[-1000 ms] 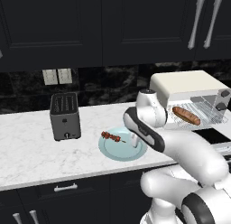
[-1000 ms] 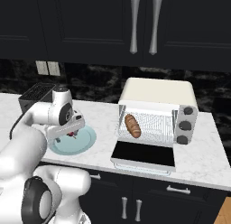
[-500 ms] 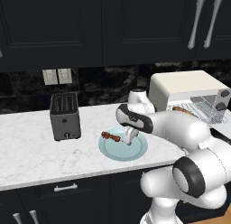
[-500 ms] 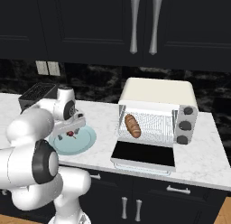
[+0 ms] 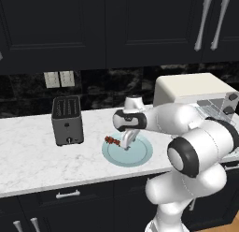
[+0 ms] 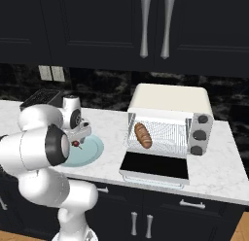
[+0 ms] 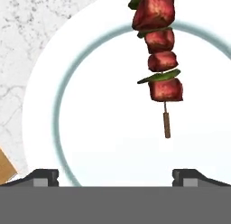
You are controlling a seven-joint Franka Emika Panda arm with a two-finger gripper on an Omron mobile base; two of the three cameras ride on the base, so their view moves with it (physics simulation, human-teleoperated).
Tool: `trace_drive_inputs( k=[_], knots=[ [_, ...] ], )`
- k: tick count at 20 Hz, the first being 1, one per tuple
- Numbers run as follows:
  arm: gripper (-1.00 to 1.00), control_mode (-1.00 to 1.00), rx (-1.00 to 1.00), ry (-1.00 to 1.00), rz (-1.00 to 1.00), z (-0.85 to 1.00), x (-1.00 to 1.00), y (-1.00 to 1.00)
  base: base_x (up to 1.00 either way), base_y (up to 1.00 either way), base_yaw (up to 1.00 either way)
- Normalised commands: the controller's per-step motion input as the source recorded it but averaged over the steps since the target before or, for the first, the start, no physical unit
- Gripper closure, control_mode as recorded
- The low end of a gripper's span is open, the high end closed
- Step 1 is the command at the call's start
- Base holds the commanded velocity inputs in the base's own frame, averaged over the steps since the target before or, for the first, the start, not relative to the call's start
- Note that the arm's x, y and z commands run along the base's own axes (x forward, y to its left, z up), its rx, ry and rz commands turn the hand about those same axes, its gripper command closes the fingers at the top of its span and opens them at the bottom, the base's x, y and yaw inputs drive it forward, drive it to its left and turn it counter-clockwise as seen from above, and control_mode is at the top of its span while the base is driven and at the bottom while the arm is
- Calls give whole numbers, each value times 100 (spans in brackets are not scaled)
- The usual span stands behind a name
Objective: Pick up the kebab skewer and baguette bread, and place them inside the toaster oven. Close the toaster oven door and start by setting the timer.
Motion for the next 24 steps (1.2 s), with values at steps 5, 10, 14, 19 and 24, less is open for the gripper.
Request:
trace_drive_inputs(
  k=[5, 10, 14, 19, 24],
  knots=[
    [-100, -100, 0, 0, 3, -16, 20, 0, 0, 0, 0],
    [-100, -100, 0, 0, 3, -14, 18, 12, 0, 0, 0],
    [-100, -100, 0, 0, 3, -26, 16, 12, 0, 0, 0],
    [-100, -100, 0, 0, 2, -20, 28, 7, 0, 0, 0],
    [-100, -100, 0, 0, 3, -11, 34, 3, 0, 0, 0]
  ],
)
